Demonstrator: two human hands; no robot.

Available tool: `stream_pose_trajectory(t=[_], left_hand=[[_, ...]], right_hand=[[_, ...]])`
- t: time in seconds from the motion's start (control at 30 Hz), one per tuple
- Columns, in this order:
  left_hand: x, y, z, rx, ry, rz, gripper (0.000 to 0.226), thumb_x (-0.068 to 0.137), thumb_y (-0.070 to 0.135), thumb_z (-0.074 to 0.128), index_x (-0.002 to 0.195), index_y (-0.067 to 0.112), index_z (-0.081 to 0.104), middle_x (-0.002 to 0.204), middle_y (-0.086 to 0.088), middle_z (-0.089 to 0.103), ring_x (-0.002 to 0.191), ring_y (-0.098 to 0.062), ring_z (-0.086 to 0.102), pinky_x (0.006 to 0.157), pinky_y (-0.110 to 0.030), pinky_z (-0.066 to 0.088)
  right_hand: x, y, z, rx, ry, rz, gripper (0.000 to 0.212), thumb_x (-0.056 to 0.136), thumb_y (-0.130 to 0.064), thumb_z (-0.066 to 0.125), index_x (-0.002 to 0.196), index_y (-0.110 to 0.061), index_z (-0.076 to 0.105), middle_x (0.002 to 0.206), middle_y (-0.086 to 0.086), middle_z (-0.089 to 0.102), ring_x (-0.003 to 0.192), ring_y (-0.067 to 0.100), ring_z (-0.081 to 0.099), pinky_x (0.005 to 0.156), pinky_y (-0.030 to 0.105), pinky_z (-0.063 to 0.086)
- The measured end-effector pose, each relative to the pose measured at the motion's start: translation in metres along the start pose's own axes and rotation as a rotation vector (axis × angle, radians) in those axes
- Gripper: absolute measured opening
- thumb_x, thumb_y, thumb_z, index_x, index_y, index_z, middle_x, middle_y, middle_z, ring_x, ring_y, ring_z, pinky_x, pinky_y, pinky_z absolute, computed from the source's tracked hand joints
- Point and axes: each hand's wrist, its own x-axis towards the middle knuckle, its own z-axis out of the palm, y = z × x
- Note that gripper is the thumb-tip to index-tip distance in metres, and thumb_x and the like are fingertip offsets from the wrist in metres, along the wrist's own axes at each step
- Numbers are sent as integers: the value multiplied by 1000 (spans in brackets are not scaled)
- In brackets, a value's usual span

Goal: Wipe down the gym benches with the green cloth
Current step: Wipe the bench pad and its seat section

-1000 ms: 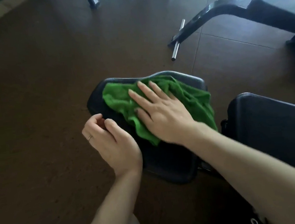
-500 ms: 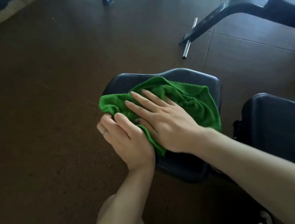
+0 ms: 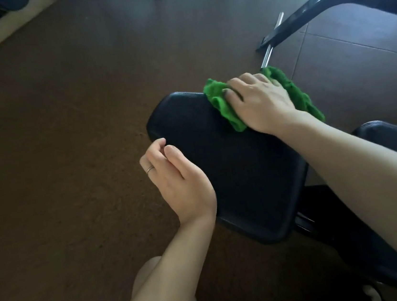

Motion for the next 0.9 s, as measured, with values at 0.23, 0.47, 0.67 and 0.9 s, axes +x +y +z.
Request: stream_pose_trajectory(t=[0.23,0.47,0.67,0.9], left_hand=[[1,-2,2,-9,19,-5,30,108,29,35,126,16,55,122,7,46,103,-4,51,79,-11,39],[1,-1,3,-48,36,-35,37,107,32,32,125,14,58,121,2,52,101,-8,52,78,-10,39],[3,-3,-1,-212,140,-356,36,108,38,30,119,17,57,116,-4,60,104,-25,58,88,-41,45],[64,-9,-44,-160,75,-563,48,108,40,33,148,17,48,145,-9,53,132,-28,50,92,-28,32]], right_hand=[[-89,-7,2,17,-47,302,62,107,-52,21,165,-33,9,174,-3,0,160,18,-5,127,51,7],[-35,-97,23,-6,-81,140,64,108,-48,19,166,-24,6,174,3,3,160,26,-4,127,52,2],[-20,-135,32,-24,-98,-243,57,107,-47,30,161,-29,27,172,-3,18,160,26,3,127,52,10],[-117,-110,23,-91,-182,-428,58,96,-21,55,153,-27,46,174,-3,0,160,27,-7,127,56,10]])
